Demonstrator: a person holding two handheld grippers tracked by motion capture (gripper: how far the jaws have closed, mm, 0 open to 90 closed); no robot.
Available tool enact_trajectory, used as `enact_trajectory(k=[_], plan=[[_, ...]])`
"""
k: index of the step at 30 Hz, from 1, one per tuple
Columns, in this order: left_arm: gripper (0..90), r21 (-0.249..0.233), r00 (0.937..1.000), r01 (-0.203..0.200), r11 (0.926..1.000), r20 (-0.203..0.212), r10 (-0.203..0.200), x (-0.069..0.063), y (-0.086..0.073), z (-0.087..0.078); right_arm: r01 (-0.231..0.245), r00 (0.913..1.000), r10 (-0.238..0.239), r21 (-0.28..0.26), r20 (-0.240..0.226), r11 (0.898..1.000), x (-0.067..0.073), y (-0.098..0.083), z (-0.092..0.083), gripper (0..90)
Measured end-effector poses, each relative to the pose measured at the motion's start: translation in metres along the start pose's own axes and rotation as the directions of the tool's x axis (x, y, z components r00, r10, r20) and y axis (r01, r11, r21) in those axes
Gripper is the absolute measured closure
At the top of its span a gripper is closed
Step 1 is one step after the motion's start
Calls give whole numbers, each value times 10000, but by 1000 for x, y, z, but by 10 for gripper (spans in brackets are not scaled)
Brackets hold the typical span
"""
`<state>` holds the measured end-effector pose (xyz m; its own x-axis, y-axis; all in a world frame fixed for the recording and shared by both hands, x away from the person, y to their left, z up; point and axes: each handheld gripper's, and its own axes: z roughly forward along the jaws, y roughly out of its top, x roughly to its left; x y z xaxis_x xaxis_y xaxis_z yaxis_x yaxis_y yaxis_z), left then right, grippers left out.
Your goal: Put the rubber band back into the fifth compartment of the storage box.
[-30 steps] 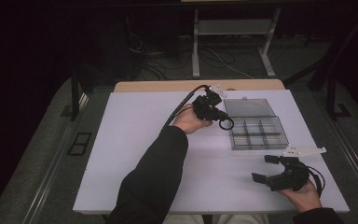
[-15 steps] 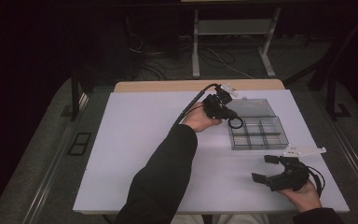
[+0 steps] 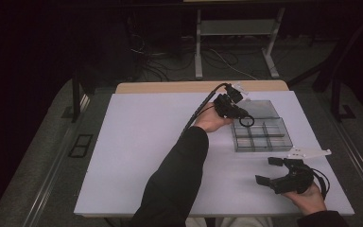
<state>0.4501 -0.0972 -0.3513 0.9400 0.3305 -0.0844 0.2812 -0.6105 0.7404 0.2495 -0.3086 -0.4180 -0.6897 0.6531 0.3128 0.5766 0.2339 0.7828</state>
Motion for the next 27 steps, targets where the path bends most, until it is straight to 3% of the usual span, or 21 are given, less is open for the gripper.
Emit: enact_trajectory(k=[9,18,27], plan=[[867,-605,9970,735,9955,-190,-747,2,3,13,-72,10000,71,-56,-59,10000,0,0,0,5],[867,-1041,9923,1228,9870,-36,-1238,1,3,31,-78,9999,77,-104,-110,9999,-1,0,-1,4],[866,-934,9862,1656,9818,95,-1654,-3,-1,55,-165,9997,162,-157,-176,9997,-1,0,-1,5]])
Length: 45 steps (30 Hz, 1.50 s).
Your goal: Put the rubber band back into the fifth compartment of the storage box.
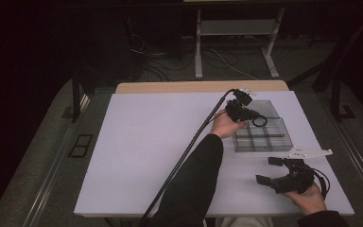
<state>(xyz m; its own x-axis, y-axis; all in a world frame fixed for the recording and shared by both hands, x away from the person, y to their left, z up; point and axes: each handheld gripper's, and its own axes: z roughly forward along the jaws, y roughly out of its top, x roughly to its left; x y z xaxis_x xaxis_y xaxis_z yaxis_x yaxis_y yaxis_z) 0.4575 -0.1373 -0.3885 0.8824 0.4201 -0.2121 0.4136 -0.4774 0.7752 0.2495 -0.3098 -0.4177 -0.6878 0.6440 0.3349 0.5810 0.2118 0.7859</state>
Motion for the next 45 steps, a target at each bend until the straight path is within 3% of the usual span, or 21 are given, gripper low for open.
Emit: enact_trajectory(k=[18,24,33,39,45], plan=[[863,229,9982,531,9983,-297,-524,5,-16,32,23,9999,-24,-18,-119,10000,0,0,0,5],[848,482,9980,462,9978,-453,-440,7,-18,34,-22,9999,22,-29,-138,10000,0,0,-1,5],[680,605,9992,370,9975,-200,-359,6,-15,28,24,9999,-25,-108,-167,9999,0,0,-1,5],[634,258,9994,334,9991,23,-335,6,-14,19,9,9999,-11,-133,-170,9999,0,0,-1,5],[506,-12,9988,210,9998,452,-209,4,-14,8,20,9998,-24,-214,-185,9998,0,0,-2,5]])
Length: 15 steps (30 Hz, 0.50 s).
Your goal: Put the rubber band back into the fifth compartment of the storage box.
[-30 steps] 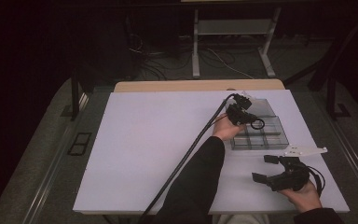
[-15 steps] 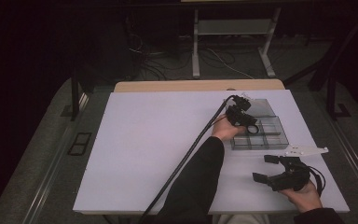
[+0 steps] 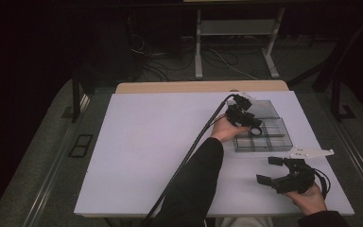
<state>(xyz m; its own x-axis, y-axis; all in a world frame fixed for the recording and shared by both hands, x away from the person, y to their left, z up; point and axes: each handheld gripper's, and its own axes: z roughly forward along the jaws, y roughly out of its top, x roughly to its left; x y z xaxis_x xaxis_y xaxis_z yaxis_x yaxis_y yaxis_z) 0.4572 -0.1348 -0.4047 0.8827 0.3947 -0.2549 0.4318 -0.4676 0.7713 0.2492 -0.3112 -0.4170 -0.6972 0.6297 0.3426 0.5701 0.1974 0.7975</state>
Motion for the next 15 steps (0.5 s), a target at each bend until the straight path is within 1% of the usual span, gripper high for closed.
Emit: enact_trajectory(k=[6,9,11,12,15], plan=[[359,-85,9991,-329,9994,253,331,-2,2,-14,-51,10000,51,15,26,10000,0,0,0,5],[283,4,9977,-440,9990,509,439,-4,3,-21,-39,10000,39,41,37,10000,0,0,0,5],[223,159,9971,-655,9977,393,649,-6,3,-26,-39,10000,38,52,33,10000,-1,0,0,5],[184,124,9971,-681,9976,349,677,-7,3,-29,-24,10000,24,57,41,10000,-1,0,0,5],[127,-11,9971,-659,9978,381,659,-9,2,-39,-21,10000,20,113,67,9999,0,0,1,5]])
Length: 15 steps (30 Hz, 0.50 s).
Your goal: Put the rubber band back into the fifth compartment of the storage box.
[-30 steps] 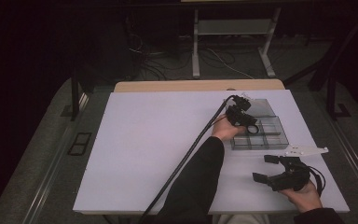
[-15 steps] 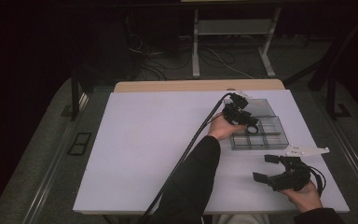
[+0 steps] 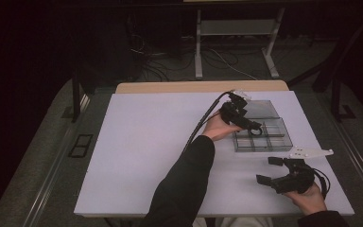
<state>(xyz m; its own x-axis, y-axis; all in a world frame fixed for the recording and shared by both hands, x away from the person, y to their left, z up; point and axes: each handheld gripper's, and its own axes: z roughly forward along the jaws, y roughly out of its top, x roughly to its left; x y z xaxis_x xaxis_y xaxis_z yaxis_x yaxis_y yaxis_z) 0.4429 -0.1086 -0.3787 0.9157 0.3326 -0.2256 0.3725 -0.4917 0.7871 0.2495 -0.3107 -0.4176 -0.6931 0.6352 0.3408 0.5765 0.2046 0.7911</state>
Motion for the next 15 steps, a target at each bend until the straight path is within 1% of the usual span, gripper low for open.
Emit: enact_trajectory(k=[1,5,7,11,13,15], plan=[[109,34,10000,-13,10000,53,13,0,0,-3,1,10000,-1,8,4,10000,0,0,0,5],[15,206,9999,-109,9997,-122,111,-2,-1,-16,45,10000,-45,14,6,10000,0,0,0,5],[0,116,9998,-47,9999,-198,49,-3,-3,-23,0,10000,0,-7,14,10000,0,0,-1,5],[0,-88,9998,-139,9999,-136,138,-3,-9,-39,28,10000,-28,36,20,10000,0,-1,-1,5],[0,-160,9997,-30,9999,-239,26,-6,-13,-46,67,10000,-67,37,57,10000,0,-1,-2,5],[0,-230,9996,-99,9997,-282,93,-7,-16,-54,9,10000,-9,13,90,10000,-1,-2,-3,5]])
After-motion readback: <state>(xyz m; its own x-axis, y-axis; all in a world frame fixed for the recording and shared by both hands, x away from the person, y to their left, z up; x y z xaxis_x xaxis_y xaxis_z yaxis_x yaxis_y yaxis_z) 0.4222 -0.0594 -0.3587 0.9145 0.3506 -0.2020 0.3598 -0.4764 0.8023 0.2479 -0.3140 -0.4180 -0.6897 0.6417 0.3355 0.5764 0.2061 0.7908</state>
